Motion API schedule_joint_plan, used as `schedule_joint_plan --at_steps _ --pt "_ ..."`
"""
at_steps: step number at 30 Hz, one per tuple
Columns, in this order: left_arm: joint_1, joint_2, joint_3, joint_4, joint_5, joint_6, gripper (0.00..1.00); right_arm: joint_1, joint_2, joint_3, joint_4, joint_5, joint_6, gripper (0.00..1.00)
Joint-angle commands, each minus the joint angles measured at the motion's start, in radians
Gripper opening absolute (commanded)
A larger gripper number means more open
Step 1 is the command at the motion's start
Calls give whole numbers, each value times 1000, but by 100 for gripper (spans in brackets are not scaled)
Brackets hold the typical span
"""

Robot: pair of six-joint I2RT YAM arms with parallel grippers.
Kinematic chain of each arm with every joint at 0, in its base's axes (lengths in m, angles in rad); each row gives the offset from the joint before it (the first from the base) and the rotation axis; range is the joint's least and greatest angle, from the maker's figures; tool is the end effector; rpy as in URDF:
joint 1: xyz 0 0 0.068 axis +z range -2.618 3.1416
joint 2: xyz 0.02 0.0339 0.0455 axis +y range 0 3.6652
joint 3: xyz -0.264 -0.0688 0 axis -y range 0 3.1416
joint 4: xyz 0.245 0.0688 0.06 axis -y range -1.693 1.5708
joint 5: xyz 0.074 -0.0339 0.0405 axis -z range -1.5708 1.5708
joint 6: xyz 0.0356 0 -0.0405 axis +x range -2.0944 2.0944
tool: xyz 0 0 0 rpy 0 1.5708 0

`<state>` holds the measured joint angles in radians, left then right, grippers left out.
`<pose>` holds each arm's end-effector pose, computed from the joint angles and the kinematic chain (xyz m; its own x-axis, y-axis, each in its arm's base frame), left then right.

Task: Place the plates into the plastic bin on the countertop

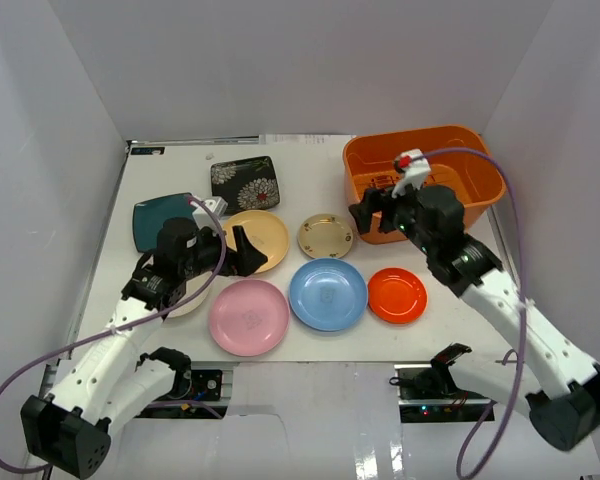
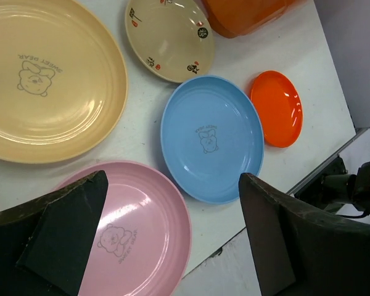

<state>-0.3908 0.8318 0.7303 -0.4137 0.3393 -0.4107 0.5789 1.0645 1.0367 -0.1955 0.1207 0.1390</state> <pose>0.1671 -0.0817 0.2905 -0.6680 -0.1320 -0.7324 0.3930 0.7732 -0.4978 0.2076 0.1305 0.3733 -0.2452 0.0040 -0.9695 -0.4149 0.9034 0.1087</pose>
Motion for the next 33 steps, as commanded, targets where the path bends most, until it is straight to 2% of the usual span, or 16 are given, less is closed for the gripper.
schedule_joint_plan --at_steps 1,5,9,10,12,13,16,17,22,27,28,33 --pt "-2 55 70 3 -17 -19 98 9 -201 -194 133 -112 140 90" --pt "-2 166 133 1 6 -49 98 10 -408 -331 94 -112 189 91" --pt "-2 255 221 10 -35 -66 98 10 -541 -405 30 -173 231 100" --pt "0 276 244 15 -95 -65 98 10 -557 -417 28 -188 249 90" --pt "9 355 267 24 -147 -66 98 10 -581 -454 33 -211 263 86" --pt "38 389 283 26 -146 -65 98 10 -595 -460 33 -236 269 81" --pt "122 517 363 12 -83 -76 98 10 -609 -477 30 -288 281 79" --pt "141 545 395 12 -88 -77 97 12 -612 -481 28 -294 280 79" --pt "259 697 461 45 -152 -77 71 13 -618 -481 -16 -293 246 78" --pt "323 918 584 65 -244 -42 68 13 -623 -463 -53 -308 193 78" --pt "331 961 592 117 -238 -18 65 12 -618 -443 -68 -309 179 78" --pt "374 1085 668 171 -235 18 64 12 -624 -408 -134 -302 134 78"
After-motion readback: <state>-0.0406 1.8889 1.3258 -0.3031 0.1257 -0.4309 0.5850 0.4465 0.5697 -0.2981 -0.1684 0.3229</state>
